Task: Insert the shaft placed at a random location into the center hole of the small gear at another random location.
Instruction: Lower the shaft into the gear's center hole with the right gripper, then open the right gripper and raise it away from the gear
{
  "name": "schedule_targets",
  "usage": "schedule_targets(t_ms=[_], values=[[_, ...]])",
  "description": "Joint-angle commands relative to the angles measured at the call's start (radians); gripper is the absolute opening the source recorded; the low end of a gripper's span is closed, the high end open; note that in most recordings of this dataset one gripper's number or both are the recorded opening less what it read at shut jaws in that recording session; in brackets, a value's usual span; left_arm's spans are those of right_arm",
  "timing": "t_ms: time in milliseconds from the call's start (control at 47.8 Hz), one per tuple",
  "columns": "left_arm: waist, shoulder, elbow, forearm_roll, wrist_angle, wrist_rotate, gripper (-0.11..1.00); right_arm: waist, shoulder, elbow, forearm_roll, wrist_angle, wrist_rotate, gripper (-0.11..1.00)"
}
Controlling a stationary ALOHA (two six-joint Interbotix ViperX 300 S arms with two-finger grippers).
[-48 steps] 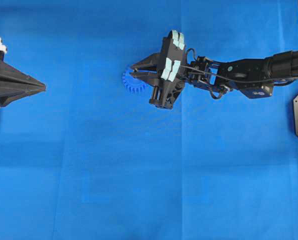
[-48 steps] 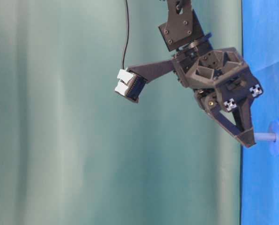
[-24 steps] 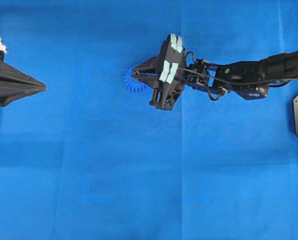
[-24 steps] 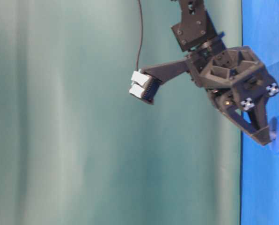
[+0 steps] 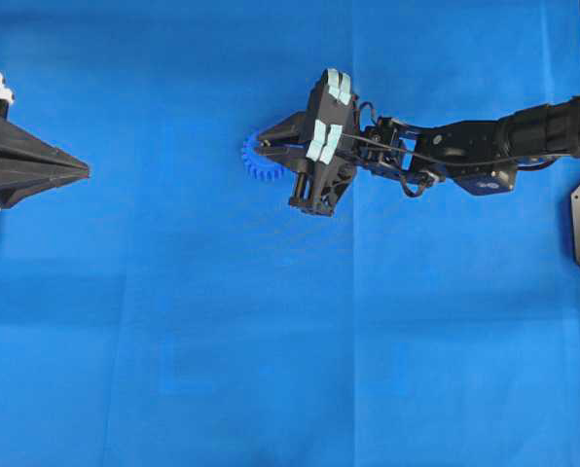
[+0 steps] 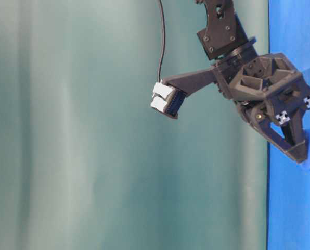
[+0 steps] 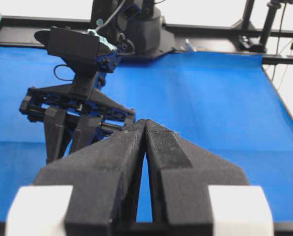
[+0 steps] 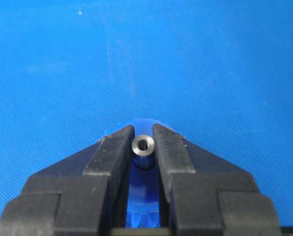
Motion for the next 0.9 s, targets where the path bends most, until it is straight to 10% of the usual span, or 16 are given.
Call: schedule_targets(t_ms=[0,460,774,878], values=[[-0.002,0.006,-0.008,0.000,-0.003,0.002,0.00,0.000,-0.015,-0.018,0.002,-0.006,-0.002,0.03],[-0.002,0.006,-0.008,0.000,-0.003,0.002,0.00,0.002,-0.015,-0.017,0.000,-0.002,-0.002,0.06],[-0.002,0.006,-0.008,0.000,-0.003,0.002,0.00,0.002,-0.020,-0.025,0.005,-0.002,0.000,0.86],[-0.002,0.006,-0.008,0.000,-0.003,0.002,0.00,0.002,-0.032,-0.025,0.005,-0.002,-0.002,0.84]])
